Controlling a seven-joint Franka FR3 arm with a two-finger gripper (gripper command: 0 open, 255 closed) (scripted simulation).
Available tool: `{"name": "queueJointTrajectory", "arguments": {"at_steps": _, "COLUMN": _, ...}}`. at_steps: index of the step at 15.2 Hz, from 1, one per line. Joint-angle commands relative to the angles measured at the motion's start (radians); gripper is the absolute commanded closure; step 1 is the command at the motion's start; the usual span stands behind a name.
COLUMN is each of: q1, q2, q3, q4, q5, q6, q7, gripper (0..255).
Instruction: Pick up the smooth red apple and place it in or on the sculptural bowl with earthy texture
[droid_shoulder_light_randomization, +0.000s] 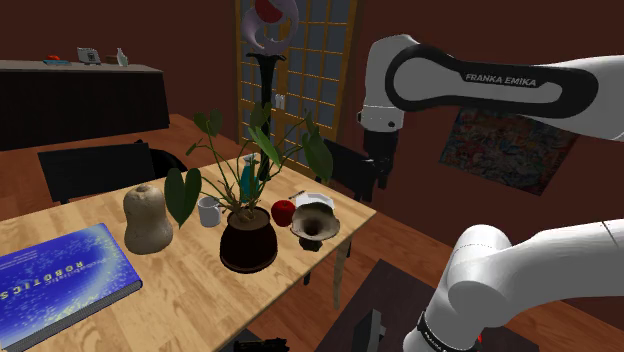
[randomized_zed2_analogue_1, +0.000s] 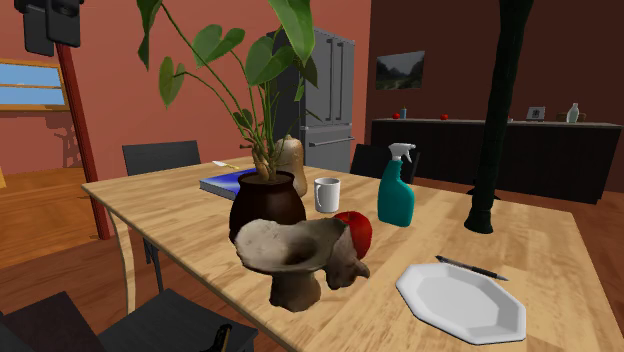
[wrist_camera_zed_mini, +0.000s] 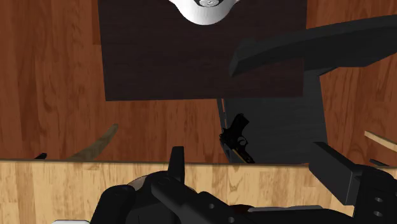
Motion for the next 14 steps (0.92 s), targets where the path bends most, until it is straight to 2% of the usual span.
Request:
{"name": "queueJointTrajectory", "arguments": {"at_steps": 1, "q1": 0.000, "q2": 0.000, "q3": 0.000, "q4": 0.000, "q5": 0.000, "q6": 0.000, "q7": 0.000, "gripper": 0}}
{"name": "queueJointTrajectory", "arguments": {"at_steps": 7, "q1": -0.005, "q2": 0.174, "q3": -0.056, "q4": -0.003, "q5": -0.044, "q6": 0.201, "q7": -0.083, "gripper": 0}}
{"name": "queueJointTrajectory", "arguments": {"at_steps": 14, "q1": -0.004, "q2": 0.417, "q3": -0.115, "q4": 0.060, "q5": -0.064, "q6": 0.409, "q7": -0.177, "gripper": 0}}
